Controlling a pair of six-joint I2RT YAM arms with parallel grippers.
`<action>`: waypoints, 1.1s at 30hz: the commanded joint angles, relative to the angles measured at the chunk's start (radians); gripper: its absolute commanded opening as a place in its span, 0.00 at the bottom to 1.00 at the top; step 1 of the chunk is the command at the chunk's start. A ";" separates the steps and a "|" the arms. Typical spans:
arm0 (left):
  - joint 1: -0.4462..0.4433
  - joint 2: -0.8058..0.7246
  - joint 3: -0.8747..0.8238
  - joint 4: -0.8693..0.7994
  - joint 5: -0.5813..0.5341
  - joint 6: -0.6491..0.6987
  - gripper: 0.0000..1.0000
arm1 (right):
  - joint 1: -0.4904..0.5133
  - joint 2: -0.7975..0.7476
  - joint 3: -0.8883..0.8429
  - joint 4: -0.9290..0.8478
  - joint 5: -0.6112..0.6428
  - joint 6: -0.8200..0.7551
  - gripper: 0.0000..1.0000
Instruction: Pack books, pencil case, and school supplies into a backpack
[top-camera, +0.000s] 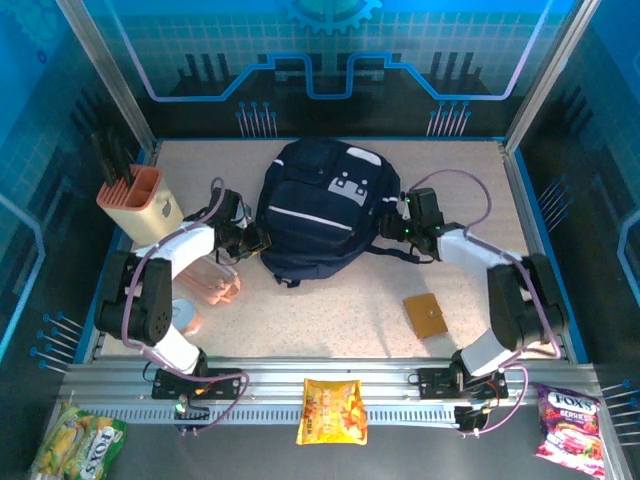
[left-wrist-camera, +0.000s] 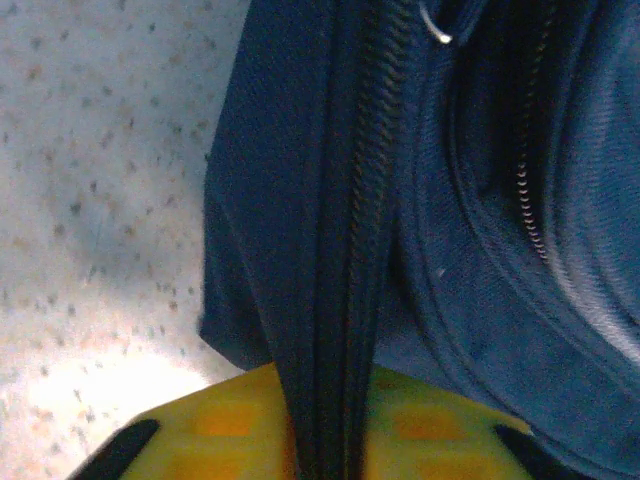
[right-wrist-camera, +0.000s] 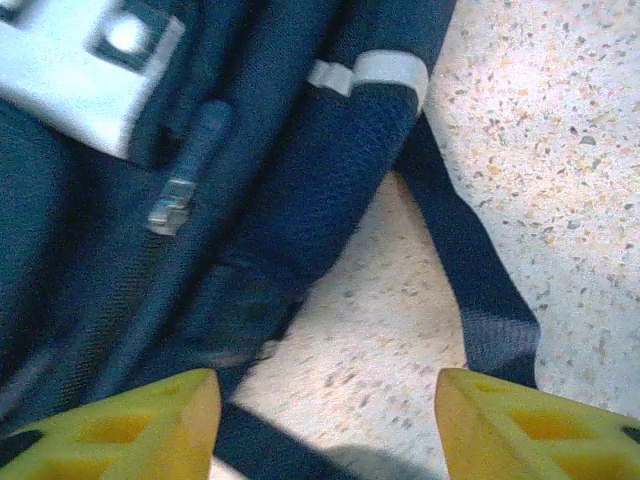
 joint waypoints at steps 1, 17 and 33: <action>-0.021 -0.086 0.014 -0.088 -0.004 0.031 0.39 | 0.016 -0.103 -0.043 0.010 -0.066 0.083 0.63; -0.271 -0.096 0.209 -0.113 -0.266 0.314 0.88 | 0.162 -0.072 -0.093 0.194 -0.248 0.575 0.52; -0.435 0.075 0.342 -0.108 -0.249 1.015 0.89 | 0.078 -0.163 -0.185 0.167 -0.232 0.585 0.58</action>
